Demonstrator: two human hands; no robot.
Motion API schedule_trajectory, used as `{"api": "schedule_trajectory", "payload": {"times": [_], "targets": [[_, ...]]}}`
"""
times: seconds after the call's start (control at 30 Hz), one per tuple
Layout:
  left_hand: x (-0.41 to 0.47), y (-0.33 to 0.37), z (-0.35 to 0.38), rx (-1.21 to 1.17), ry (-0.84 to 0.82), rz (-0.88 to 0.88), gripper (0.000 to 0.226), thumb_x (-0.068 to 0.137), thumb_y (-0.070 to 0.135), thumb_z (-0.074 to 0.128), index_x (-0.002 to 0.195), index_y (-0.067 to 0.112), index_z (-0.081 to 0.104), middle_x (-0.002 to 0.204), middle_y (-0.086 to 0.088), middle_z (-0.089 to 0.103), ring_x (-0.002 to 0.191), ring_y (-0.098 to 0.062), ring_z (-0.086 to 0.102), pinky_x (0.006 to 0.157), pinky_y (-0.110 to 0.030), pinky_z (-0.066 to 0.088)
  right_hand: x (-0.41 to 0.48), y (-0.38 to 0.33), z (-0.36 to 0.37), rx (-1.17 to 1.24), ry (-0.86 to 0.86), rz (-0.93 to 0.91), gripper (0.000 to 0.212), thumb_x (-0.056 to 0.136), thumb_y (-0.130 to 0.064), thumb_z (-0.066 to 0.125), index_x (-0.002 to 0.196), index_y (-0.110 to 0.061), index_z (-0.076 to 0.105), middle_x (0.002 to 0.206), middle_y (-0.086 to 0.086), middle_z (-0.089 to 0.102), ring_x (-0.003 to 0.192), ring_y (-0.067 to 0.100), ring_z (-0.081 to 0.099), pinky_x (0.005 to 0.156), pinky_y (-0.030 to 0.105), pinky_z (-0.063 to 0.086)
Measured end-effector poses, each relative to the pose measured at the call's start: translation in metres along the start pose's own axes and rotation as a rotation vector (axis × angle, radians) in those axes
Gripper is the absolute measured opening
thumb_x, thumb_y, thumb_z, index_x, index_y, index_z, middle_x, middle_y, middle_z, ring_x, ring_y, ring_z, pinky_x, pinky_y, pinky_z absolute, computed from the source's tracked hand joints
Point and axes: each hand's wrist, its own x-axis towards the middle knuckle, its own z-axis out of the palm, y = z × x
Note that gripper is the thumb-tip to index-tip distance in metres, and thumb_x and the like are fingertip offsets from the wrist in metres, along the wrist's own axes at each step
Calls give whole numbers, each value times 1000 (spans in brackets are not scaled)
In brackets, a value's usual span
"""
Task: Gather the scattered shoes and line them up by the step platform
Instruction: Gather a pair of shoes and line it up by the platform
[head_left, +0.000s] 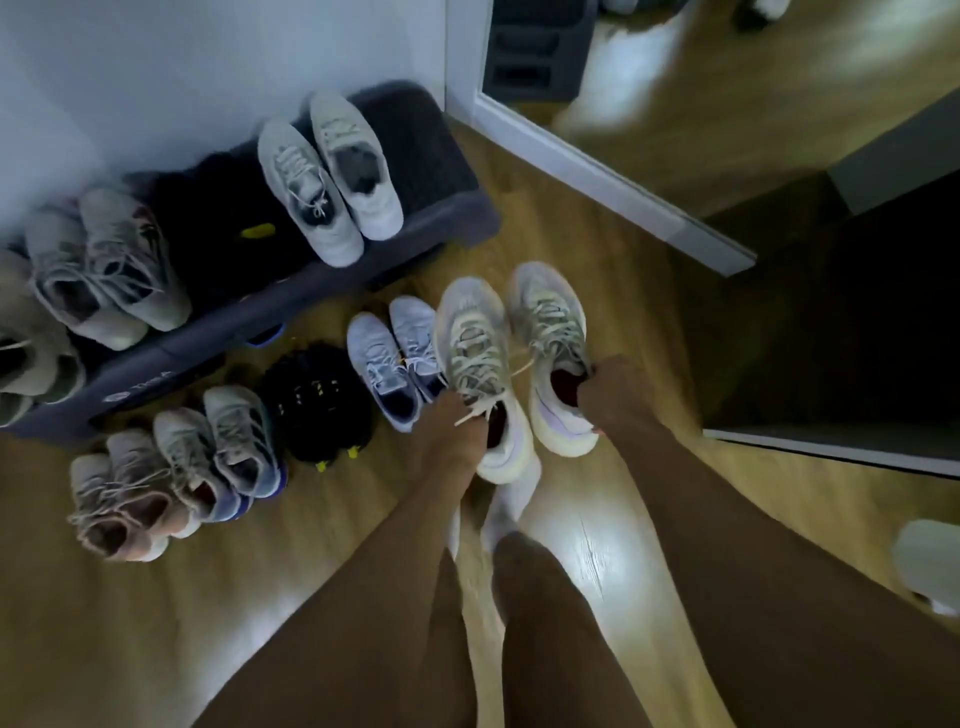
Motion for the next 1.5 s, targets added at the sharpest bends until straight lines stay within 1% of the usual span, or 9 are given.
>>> {"api": "schedule_trajectory", "payload": {"times": [0.17,0.43,0.67,0.83,1.0,1.13,1.23,1.33,1.5], "targets": [[114,19,50,22,16,6,33,94,15,46,122,1,53,126,-20,57,118,-36,53,92,-38,45,127,-8,36,162,-2,41,31,92,-15,52,117,3,58,117,20,61,108,38,59,87,41,48],[270,13,148,2,18,-88,35,95,19,45,124,1,53,130,-18,56,121,-34,52,95,-35,43,313,-3,107,-38,71,-59,34,92,-23,54,118,-2,58,115,19,62,104,33,61,64,28,41],[344,7,179,-98,65,-223,36,95,17,48,126,-2,47,131,-21,55,122,-35,52,92,-33,42,392,-25,163,-60,60,-120,28,88,-15,54,113,-3,60,110,18,64,101,32,62,68,29,42],[358,5,182,-33,-85,-154,38,96,20,50,126,-3,49,127,-20,57,115,-33,58,96,-36,50,405,-30,172,12,38,-68,26,84,-8,58,109,-5,62,107,16,65,97,30,64,65,26,41],[330,17,153,55,-239,-121,29,96,14,51,118,-3,60,124,-19,60,118,-32,56,99,-35,47,376,-29,142,-26,-71,-94,36,87,-17,55,122,-5,54,116,14,61,97,29,62,54,26,36],[275,53,102,0,-103,-69,32,95,16,48,118,-3,57,122,-21,60,114,-36,57,91,-36,46,312,-32,93,98,9,-112,39,94,-23,47,131,-9,48,130,13,55,113,30,56,76,30,44],[215,95,54,76,-56,150,33,98,25,43,121,3,53,126,-17,57,120,-34,51,98,-38,40,236,-36,40,133,116,-176,42,98,-27,41,135,-8,43,138,16,48,126,32,47,99,35,40],[138,149,-8,196,-22,412,42,99,33,41,129,5,49,126,-17,57,117,-33,53,94,-38,41,144,-29,-32,178,267,-198,44,98,-33,39,134,-7,44,137,17,47,127,33,45,104,40,39],[-15,229,-99,342,62,810,45,91,47,37,111,12,56,110,-16,62,105,-36,58,88,-44,47,-34,8,-158,215,481,-181,55,95,-46,40,139,-13,41,144,12,45,132,31,42,105,48,39]]}}
